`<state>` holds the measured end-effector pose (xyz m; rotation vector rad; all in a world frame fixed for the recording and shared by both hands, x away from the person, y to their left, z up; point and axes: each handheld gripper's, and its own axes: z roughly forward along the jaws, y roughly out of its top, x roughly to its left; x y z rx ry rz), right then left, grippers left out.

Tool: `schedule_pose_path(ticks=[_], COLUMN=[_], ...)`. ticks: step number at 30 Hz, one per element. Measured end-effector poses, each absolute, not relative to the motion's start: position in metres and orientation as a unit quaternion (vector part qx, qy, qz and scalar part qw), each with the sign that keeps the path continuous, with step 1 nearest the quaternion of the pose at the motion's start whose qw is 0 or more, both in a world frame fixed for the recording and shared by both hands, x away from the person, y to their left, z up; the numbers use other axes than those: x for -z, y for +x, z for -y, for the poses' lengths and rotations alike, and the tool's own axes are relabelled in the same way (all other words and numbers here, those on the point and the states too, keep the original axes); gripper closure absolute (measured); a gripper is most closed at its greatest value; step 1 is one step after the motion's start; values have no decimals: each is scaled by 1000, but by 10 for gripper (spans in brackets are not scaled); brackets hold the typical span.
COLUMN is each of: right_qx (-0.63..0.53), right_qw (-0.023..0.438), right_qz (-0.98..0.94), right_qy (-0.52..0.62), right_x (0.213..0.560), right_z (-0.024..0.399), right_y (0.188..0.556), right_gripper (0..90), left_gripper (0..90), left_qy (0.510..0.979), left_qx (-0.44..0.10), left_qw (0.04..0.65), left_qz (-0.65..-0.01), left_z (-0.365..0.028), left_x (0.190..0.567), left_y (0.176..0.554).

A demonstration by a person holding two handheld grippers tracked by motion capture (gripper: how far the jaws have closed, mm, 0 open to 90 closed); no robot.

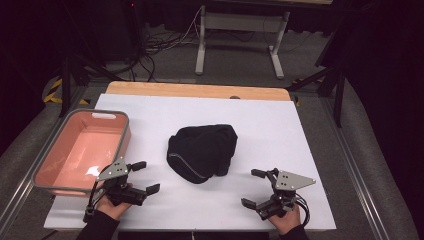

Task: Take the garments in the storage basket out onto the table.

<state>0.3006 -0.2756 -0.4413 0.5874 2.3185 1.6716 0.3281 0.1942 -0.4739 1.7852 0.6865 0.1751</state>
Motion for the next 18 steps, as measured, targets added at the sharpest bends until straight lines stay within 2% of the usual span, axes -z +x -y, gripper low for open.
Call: schedule_pose_path(ticks=[18], right_qx=[-569], right_qw=[113], right_qz=[-789], right_qy=[202], right_x=[442], right_z=[276], right_y=[301], right_gripper=[7], left_gripper=[21], left_qy=[759], left_qx=[-78], left_qw=[572], left_qz=[-300], left_z=[-191], left_x=[474], left_y=[327])
